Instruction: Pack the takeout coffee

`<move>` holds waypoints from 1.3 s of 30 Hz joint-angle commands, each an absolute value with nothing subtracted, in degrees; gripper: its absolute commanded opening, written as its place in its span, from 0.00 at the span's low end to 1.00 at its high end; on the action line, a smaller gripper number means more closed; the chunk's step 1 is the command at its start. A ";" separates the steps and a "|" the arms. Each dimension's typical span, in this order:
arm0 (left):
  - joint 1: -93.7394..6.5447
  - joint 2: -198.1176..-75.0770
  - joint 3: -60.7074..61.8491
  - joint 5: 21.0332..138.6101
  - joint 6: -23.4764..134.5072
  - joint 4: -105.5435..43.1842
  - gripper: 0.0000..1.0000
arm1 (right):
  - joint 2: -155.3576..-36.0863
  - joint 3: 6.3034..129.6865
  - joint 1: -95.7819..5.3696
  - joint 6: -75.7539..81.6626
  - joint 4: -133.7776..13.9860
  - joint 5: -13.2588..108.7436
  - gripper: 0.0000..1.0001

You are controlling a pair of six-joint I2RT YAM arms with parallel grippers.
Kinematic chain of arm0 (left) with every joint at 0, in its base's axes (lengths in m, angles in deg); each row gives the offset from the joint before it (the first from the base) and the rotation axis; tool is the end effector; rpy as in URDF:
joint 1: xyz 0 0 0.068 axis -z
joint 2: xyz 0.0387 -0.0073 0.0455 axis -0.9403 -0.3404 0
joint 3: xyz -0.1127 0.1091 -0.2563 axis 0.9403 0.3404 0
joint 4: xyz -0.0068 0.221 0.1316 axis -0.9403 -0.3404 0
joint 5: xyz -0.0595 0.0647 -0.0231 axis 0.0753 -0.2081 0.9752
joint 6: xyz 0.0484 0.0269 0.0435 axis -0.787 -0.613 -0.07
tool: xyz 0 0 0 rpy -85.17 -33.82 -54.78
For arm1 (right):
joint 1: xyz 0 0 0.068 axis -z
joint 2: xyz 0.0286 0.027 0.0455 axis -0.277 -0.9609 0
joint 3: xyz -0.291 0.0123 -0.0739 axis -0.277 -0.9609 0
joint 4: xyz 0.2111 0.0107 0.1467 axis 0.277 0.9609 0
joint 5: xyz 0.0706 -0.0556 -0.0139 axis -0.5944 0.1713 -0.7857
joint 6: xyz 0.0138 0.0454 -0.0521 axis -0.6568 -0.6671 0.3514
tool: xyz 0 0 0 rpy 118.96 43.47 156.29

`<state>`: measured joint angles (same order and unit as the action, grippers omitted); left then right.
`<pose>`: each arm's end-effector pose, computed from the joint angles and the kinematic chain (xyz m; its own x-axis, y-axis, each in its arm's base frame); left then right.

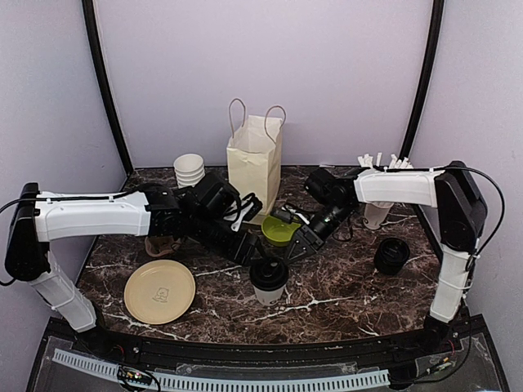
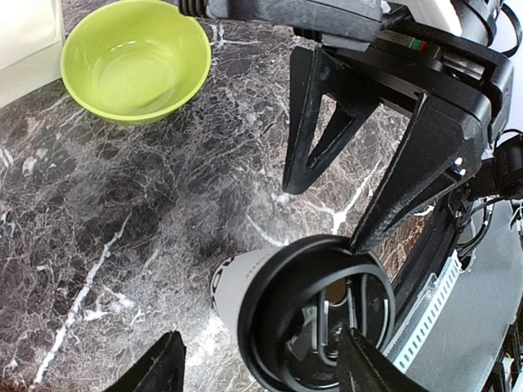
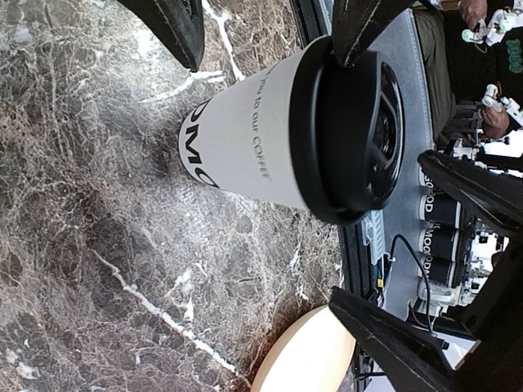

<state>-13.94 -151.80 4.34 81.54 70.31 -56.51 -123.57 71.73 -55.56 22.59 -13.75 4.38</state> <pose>0.1923 -0.3048 0.2775 -0.7489 0.3314 -0.5738 0.6173 0.6638 -0.4223 0.2648 0.2761 0.2165 -0.6109 -0.6842 -0.3985 -0.6950 0.2224 0.6837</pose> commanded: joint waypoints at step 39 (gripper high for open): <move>-13.57 -154.89 13.32 84.59 73.48 -53.30 0.50 | -129.91 63.76 -56.19 11.53 -20.87 28.07 0.19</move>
